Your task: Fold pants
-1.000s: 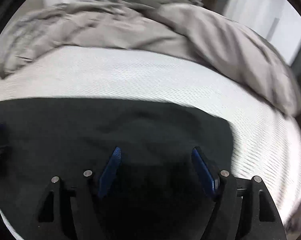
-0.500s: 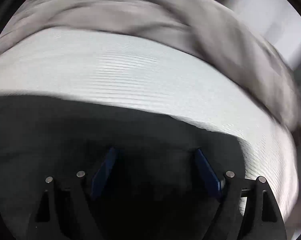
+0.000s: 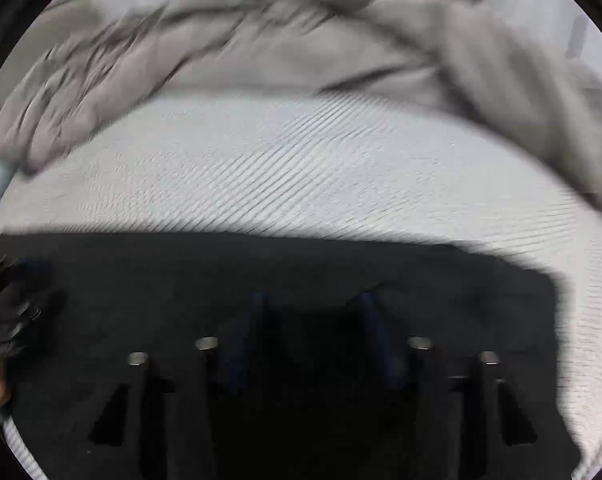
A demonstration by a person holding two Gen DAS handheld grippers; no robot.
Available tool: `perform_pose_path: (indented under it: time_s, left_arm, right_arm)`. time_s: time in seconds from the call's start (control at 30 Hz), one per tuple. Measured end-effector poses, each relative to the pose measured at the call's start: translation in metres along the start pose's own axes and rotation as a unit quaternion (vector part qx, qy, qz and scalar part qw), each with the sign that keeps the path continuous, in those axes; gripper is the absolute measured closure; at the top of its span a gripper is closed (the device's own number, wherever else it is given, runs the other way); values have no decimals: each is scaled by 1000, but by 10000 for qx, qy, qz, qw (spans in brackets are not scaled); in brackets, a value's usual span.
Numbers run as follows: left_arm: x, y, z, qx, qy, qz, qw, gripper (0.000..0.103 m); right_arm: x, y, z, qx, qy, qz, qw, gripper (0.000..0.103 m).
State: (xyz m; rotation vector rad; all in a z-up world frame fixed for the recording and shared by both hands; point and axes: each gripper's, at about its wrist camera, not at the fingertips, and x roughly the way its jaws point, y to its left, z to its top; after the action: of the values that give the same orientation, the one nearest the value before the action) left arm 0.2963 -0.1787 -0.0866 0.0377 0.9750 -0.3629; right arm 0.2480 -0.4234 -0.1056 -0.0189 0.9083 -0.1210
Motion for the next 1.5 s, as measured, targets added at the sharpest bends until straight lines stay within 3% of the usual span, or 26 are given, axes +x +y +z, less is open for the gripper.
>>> perform_pose_path:
  time_s: [0.07, 0.13, 0.2, 0.23, 0.3, 0.37, 0.4, 0.43, 0.53, 0.6, 0.63, 0.7, 0.77, 0.83, 0.9, 0.93, 1.0, 1.1, 1.13, 1.27, 1.33, 1.4, 1.47, 1.5]
  left_arm:
    - [-4, 5, 2, -48, -26, -20, 10000, 36]
    - [-6, 10, 1, -115, -63, 82, 9999, 37]
    - [-5, 17, 1, -291, -81, -6, 9995, 37]
    - [-5, 18, 1, -333, -87, -28, 9994, 37]
    - [-5, 15, 1, -267, -75, 75, 9996, 37]
    - [-10, 9, 1, -254, -76, 258, 9993, 42]
    - [-15, 6, 0, -275, -83, 246, 9993, 47]
    - [-23, -2, -1, -241, -114, 10, 9996, 47]
    - [-40, -34, -9, 262, -209, -561, 9979, 45]
    - [-36, -56, -18, 758, 71, -854, 9934, 44]
    - [-30, -64, -23, 975, 238, -824, 9915, 44]
    - [-23, -66, -32, 1272, 267, -548, 9900, 44]
    - [-28, -51, -30, 1117, 296, -551, 9918, 44]
    - [-31, -26, -27, 871, 234, -106, 9959, 43]
    - [-30, 2, -22, 532, 182, 329, 9979, 42]
    - [-27, 23, -19, 178, 212, 361, 9990, 42]
    - [-24, 46, -14, -356, 192, 297, 9987, 43]
    - [-27, 45, -6, -536, 261, 379, 9975, 43]
    - [-32, 36, -3, -504, 181, 273, 9982, 43]
    - [-34, -11, 11, 103, -197, -453, 9987, 41]
    - [-14, -28, 17, 391, -4, -535, 9978, 41]
    - [8, -26, 14, 497, 279, -361, 9977, 41]
    - [5, -12, 15, 273, 175, -507, 9982, 41]
    - [2, -1, 17, 105, 170, -428, 9989, 41]
  right_arm:
    - [10, 14, -4, -408, 28, -351, 9985, 58]
    - [4, 1, -4, -273, 2, -608, 9978, 57]
    - [5, -25, -8, 9, -67, -1360, 9907, 40]
    - [8, -46, -13, 261, -30, -1721, 9847, 39]
    - [4, -63, -19, 557, -81, -1442, 9879, 40]
    - [-5, -48, -19, 231, -94, -1771, 9839, 42]
    - [-13, -45, -21, 123, -101, -1768, 9841, 44]
    - [-18, -34, -21, 35, -129, -1494, 9887, 45]
    - [-32, 17, -31, -354, -192, -226, 9989, 45]
    - [-30, 48, -36, -771, -118, 157, 9968, 45]
    - [-26, 69, -41, -1139, -55, 222, 9932, 45]
    - [-20, 89, -44, -1568, -60, -125, 9875, 45]
    - [-22, 72, -45, -1416, 30, -110, 9899, 43]
    - [-22, 28, -42, -974, 13, -818, 9919, 37]
    - [-16, -18, -41, -410, 68, -1597, 9863, 33]
    - [-14, -50, -44, 105, 90, -1742, 9846, 31]
    - [-17, -83, -47, 721, -62, -1429, 9871, 31]
    - [-23, -65, -45, 434, -149, -1666, 9849, 33]
    - [-22, -54, -40, 296, -148, -1526, 9877, 33]
    - [-31, 19, -22, -160, -304, -61, 9994, 33]
    - [-19, 46, -8, -348, -162, 657, 9971, 33]
    - [-8, 70, -6, -700, -21, 571, 9959, 33]
    - [4, 78, -5, -1099, 25, -158, 9938, 30]
    - [5, 68, -2, -970, 17, -378, 9946, 28]
